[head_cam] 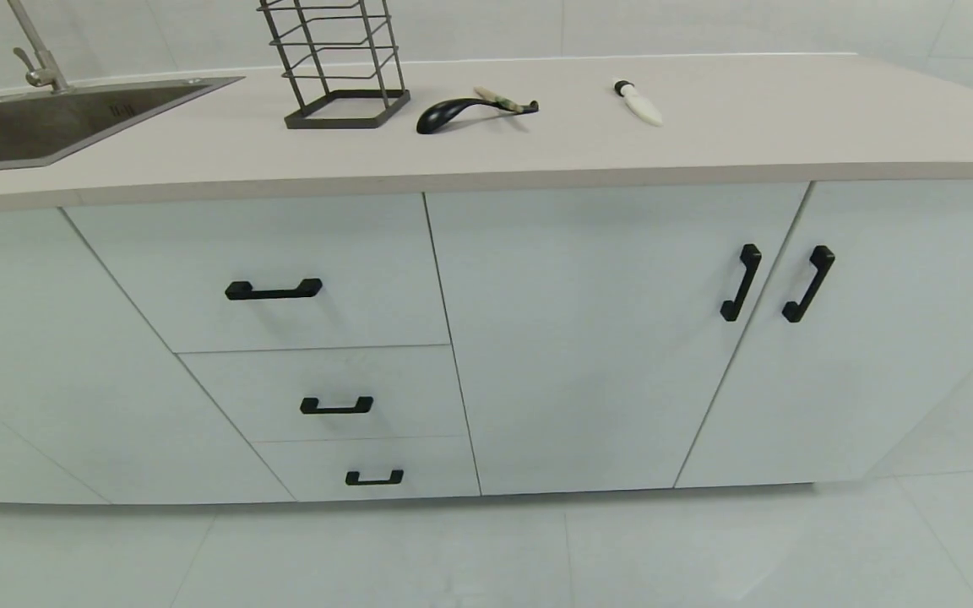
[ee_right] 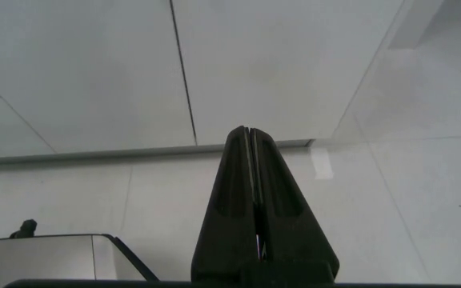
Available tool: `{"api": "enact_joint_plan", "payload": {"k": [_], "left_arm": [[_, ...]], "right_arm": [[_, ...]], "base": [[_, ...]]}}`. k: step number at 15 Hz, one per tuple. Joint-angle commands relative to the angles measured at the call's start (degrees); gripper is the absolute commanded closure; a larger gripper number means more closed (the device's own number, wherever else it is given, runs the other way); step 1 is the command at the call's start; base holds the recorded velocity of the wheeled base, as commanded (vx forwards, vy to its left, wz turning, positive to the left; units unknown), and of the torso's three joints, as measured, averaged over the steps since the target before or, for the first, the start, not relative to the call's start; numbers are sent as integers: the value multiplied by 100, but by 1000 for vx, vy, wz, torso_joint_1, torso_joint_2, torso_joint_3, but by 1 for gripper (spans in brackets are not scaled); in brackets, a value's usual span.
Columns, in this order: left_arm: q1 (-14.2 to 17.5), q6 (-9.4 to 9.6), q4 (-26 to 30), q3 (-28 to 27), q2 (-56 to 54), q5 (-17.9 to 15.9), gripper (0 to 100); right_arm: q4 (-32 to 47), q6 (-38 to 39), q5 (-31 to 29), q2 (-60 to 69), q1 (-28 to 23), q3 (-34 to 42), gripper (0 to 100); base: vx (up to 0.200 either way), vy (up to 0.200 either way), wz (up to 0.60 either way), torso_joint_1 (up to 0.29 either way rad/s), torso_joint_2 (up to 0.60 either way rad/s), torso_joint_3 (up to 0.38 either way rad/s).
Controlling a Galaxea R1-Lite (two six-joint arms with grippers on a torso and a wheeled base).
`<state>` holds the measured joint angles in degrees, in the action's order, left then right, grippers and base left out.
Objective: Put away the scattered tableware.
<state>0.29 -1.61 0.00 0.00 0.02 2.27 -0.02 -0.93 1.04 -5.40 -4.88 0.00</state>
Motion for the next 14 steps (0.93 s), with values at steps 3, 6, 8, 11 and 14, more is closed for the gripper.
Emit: {"api": "enact_joint_plan", "payload": {"k": [3,6,8,11,14], "left_arm": [[6,-6,0,0,-2,2,0],[6,3,-9,0,-2,2,0],[6,3,0,0,-2,2,0],[6,3,-9,0,-2,2,0],[6,3,0,0,-2,2,0]], "right_arm": [[2,22,2,-14,4,0,100],[2,22,11,-14,4,0,100],[2,22,2,-14,4,0,100],[2,22,11,-14,4,0,100],[2,31,2,-14,4,0,100]], "base": [[0,0,600,7,2,1],[0,0,0,0,0,0],[0,0,0,0,0,0],[0,133,0,2,3,-2],[0,133,0,5,-2,-2]]}}
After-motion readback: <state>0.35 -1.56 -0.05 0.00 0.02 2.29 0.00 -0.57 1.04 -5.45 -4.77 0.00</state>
